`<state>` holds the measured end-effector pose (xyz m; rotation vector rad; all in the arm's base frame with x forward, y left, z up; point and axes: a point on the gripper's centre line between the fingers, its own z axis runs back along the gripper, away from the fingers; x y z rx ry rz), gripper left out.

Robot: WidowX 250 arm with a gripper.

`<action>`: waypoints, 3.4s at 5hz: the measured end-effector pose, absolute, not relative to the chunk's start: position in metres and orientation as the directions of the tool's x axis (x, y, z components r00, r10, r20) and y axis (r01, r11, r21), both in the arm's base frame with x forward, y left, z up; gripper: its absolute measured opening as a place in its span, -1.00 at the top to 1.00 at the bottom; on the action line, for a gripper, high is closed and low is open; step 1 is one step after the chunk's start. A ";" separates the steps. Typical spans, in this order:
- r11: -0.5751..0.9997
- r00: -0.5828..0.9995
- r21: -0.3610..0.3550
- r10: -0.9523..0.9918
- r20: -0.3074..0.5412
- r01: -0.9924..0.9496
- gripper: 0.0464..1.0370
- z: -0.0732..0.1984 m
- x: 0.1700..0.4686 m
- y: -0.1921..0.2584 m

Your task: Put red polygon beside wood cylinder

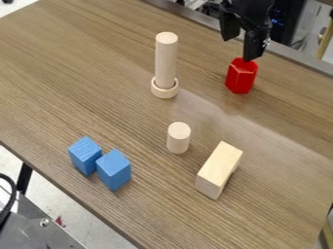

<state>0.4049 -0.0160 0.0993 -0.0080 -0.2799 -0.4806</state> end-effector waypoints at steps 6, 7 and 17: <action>0.898 0.879 0.022 -0.436 0.194 0.440 -0.92 0.052 0.411 -0.022; 0.900 0.884 0.014 -0.430 0.185 0.435 -0.92 0.047 0.417 -0.023; 0.998 0.984 0.059 -0.038 0.173 0.028 -0.46 0.054 0.337 -0.013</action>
